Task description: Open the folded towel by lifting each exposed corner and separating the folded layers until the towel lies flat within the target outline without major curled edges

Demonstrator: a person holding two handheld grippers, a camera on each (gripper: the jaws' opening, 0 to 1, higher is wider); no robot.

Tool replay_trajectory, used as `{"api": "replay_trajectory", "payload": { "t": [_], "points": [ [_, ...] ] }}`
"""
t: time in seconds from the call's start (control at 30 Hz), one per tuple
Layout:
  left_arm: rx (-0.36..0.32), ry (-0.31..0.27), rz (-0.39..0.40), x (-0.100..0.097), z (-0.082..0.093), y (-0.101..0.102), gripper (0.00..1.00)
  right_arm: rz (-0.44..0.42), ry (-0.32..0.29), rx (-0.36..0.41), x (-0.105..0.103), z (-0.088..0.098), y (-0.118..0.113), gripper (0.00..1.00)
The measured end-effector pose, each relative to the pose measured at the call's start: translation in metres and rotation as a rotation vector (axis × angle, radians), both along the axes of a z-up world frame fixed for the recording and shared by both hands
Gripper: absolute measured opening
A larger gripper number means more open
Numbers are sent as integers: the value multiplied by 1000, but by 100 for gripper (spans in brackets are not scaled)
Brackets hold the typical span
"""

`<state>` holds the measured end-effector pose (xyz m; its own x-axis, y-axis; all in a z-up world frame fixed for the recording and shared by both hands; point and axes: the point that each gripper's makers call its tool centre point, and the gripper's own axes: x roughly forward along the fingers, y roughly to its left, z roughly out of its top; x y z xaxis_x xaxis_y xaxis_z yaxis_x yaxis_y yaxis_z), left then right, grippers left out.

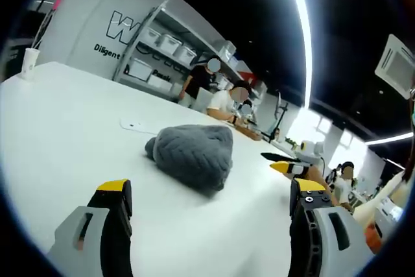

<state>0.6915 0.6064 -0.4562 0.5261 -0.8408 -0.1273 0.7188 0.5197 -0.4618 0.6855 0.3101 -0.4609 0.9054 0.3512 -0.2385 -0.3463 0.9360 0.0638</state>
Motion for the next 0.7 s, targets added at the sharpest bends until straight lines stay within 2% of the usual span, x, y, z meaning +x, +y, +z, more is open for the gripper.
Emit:
{"api": "replay_trajectory", "payload": {
  "t": [0.13,0.23,0.37,0.5,0.7],
  "points": [
    [50,-8,18,3,-6,1,99,0,-3,8,0,2,-1,94],
    [67,-6,20,2,-9,1,99,2,-11,18,-2,6,-1,94],
    [73,-27,30,3,-4,1,99,9,-20,34,-2,8,1,95],
    [106,-28,47,4,-7,1,99,28,-2,28,-2,3,4,96],
    [105,-46,52,7,14,-9,99,40,-9,23,-3,6,8,98]
  ]
}}
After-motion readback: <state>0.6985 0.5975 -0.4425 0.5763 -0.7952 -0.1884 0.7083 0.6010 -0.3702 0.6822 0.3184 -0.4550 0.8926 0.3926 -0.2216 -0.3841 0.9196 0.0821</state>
